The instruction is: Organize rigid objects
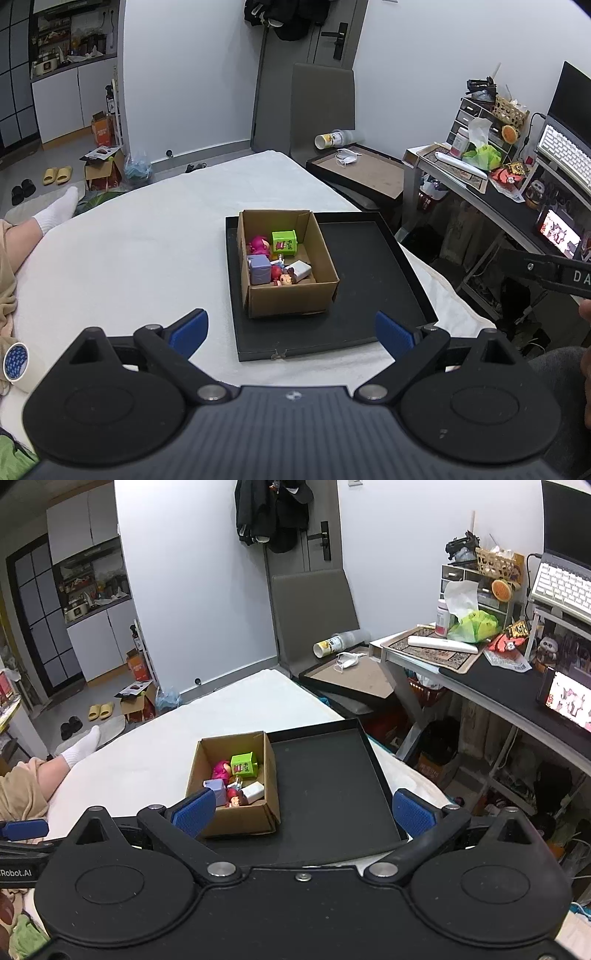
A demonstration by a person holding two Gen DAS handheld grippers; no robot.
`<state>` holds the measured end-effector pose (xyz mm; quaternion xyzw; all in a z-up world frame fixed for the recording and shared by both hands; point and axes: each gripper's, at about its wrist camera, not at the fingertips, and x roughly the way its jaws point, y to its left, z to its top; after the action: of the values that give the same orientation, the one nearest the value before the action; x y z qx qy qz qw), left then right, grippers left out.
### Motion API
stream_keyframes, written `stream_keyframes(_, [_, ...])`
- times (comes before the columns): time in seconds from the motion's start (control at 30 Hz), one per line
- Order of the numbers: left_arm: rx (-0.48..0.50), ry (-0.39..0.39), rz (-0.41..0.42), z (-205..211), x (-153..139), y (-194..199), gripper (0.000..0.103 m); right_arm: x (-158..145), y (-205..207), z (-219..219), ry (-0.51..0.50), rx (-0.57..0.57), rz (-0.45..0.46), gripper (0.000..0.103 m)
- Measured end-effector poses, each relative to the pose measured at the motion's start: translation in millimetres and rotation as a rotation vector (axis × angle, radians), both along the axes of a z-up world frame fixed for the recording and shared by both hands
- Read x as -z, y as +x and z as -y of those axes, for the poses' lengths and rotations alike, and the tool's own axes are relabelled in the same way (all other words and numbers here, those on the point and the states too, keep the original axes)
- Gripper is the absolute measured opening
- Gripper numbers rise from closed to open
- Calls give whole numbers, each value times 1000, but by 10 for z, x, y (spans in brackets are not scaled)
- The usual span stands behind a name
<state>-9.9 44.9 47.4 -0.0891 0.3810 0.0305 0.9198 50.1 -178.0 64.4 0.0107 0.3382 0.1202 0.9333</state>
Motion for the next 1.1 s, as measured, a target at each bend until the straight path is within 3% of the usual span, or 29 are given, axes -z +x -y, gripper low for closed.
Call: stream_keyframes(1.1, [1, 24, 39, 134, -153, -105, 96, 17, -18, 104, 30, -16, -29, 103])
